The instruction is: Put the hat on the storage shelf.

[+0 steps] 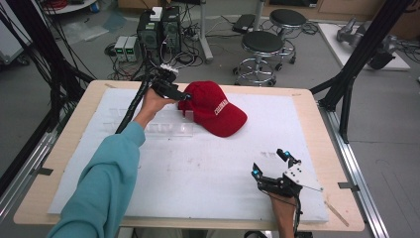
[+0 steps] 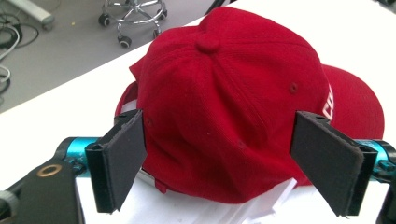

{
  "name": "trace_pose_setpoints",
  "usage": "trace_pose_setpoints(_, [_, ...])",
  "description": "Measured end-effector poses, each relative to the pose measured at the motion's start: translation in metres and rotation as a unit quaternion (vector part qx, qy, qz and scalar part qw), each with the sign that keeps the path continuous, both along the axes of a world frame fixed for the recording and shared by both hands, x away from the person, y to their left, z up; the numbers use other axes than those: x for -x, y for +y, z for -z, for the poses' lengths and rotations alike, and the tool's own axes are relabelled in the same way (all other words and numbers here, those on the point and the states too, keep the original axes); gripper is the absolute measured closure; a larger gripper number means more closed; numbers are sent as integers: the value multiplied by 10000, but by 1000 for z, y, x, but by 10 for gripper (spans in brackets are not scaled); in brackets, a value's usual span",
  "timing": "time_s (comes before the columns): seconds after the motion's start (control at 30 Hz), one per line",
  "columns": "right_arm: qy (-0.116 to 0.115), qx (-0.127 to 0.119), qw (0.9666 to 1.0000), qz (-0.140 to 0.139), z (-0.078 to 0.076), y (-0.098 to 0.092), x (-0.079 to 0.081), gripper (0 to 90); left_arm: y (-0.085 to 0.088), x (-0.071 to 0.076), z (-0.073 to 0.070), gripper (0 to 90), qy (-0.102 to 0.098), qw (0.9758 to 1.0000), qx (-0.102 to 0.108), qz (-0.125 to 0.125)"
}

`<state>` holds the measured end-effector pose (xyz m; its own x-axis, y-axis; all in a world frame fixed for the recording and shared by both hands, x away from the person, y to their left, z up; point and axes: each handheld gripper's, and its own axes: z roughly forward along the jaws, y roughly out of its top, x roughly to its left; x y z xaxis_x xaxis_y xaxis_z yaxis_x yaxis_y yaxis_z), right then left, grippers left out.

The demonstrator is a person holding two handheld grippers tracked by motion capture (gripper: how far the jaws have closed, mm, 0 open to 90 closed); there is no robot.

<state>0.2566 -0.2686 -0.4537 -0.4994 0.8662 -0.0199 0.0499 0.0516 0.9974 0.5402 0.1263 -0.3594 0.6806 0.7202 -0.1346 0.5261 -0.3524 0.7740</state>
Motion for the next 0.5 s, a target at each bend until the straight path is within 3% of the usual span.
trace_pose_setpoints(0.33, [-20, -20, 10000, 16, 0, -1, 0, 25, -9, -5, 11, 197, 173, 9998, -140, -15])
trace_pose_setpoints(0.5, [-52, -33, 10000, 38, 0, 0, 1, 25, -13, -6, 17, 221, 219, 9991, -374, -23])
